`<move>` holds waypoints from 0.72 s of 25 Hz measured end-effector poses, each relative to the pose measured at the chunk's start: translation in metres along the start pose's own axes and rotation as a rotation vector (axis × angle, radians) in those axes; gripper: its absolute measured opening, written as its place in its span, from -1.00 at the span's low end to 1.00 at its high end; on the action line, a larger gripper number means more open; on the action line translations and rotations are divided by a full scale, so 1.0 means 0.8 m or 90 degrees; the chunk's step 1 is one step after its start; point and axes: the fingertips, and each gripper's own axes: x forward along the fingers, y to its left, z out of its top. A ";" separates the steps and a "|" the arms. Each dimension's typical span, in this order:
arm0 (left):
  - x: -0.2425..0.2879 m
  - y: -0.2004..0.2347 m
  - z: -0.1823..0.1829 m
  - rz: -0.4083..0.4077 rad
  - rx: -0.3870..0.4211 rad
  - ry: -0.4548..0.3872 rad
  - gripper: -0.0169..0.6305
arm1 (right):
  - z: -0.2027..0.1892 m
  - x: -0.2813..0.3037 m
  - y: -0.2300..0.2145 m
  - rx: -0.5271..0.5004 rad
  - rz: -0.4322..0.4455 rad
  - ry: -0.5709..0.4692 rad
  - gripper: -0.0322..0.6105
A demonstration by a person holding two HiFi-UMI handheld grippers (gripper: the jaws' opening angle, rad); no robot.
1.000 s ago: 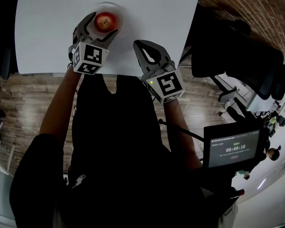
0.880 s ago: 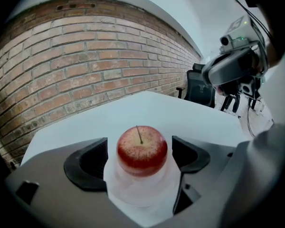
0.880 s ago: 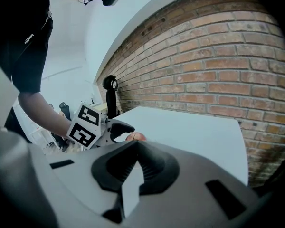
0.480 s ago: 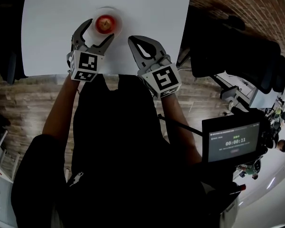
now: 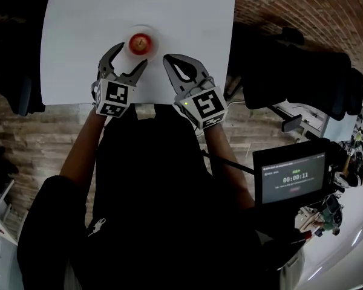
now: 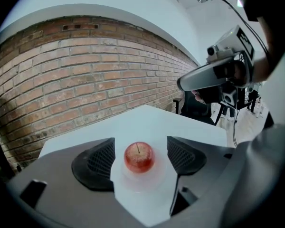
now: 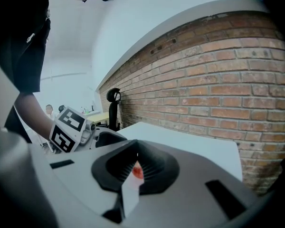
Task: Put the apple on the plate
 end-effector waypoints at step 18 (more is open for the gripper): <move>-0.041 0.009 0.033 0.007 0.018 -0.029 0.13 | 0.046 -0.022 0.022 -0.019 -0.014 -0.050 -0.89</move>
